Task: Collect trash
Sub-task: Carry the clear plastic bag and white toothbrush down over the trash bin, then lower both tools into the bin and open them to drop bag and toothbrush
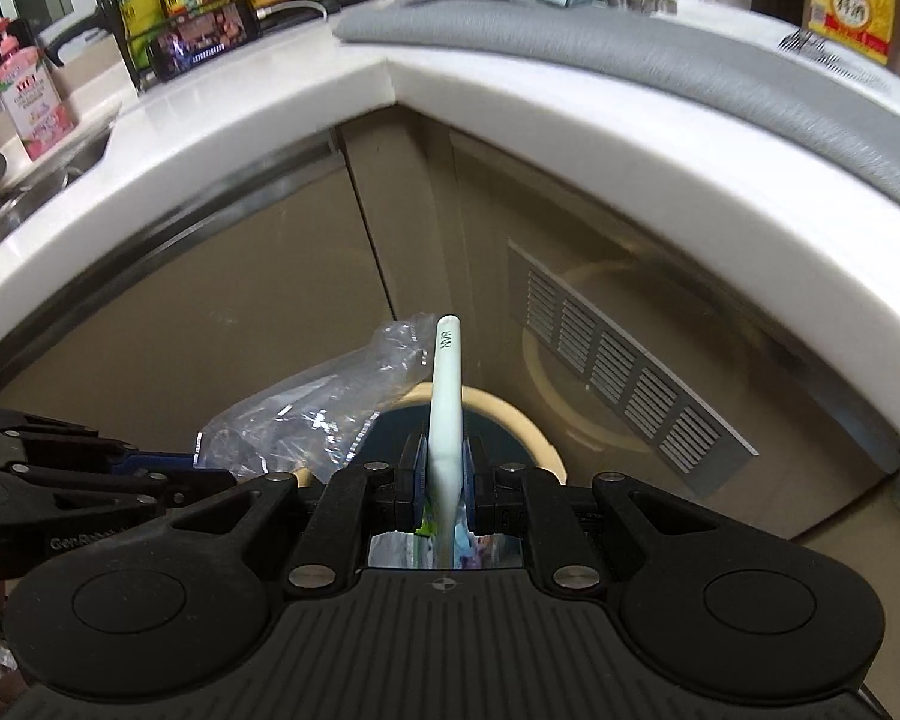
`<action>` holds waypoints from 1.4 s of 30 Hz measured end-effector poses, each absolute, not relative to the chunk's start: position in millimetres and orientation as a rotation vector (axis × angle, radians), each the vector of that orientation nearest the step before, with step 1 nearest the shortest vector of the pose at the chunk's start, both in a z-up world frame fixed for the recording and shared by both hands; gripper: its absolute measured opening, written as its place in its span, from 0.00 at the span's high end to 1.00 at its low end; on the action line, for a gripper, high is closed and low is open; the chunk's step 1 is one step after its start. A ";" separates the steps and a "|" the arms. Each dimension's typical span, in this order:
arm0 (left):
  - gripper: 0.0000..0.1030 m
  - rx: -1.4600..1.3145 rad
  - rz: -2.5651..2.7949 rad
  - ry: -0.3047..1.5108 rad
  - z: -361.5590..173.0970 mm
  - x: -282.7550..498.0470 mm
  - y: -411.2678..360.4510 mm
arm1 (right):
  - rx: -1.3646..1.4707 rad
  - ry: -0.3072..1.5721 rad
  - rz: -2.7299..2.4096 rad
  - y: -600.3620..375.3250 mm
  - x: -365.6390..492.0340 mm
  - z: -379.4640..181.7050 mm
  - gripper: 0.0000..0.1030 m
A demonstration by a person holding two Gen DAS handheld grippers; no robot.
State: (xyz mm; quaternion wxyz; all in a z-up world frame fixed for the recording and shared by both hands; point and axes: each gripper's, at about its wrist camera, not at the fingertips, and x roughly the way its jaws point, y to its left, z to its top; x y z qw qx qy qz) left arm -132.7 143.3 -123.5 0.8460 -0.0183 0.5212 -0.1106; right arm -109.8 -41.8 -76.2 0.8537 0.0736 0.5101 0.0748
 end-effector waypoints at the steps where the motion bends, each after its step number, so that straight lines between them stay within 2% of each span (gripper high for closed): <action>1: 0.88 -0.040 -0.233 1.111 -128.8 -129.3 142.8 | 0.151 1.081 0.159 -40.5 -107.6 -79.8 0.87; 20: 0.88 0.021 -0.267 1.347 -221.3 -78.1 118.5 | 0.165 1.267 0.159 -26.8 -71.8 -165.0 0.87; 34: 0.87 0.084 -0.283 1.396 -243.0 -60.1 108.5 | 0.190 1.330 0.161 -23.8 -55.9 -193.0 0.87; 35: 0.84 0.081 -0.278 1.393 -242.8 -59.7 109.2 | 0.195 1.334 0.161 -26.4 -55.3 -192.7 0.86; 37: 0.46 0.070 -0.261 1.395 -241.8 -57.4 112.3 | 0.211 1.343 0.162 -26.9 -55.2 -190.7 0.86; 38: 0.05 0.065 -0.239 1.407 -241.4 -55.9 114.3 | 0.222 1.348 0.155 -28.7 -54.6 -191.4 0.85; 39: 0.00 0.058 -0.211 1.408 -239.7 -56.1 117.3 | 0.228 1.355 0.145 -30.7 -54.2 -191.4 0.76; 40: 0.00 0.040 -0.203 1.400 -236.7 -57.3 121.3 | 0.229 1.362 0.133 -32.4 -54.3 -190.6 0.66; 41: 0.00 0.029 -0.205 1.408 -234.7 -58.4 124.7 | 0.229 1.362 0.121 -33.8 -55.7 -188.9 0.46; 42: 0.00 0.022 -0.206 1.423 -233.5 -59.6 127.5 | 0.228 1.356 0.114 -35.1 -57.9 -185.9 0.37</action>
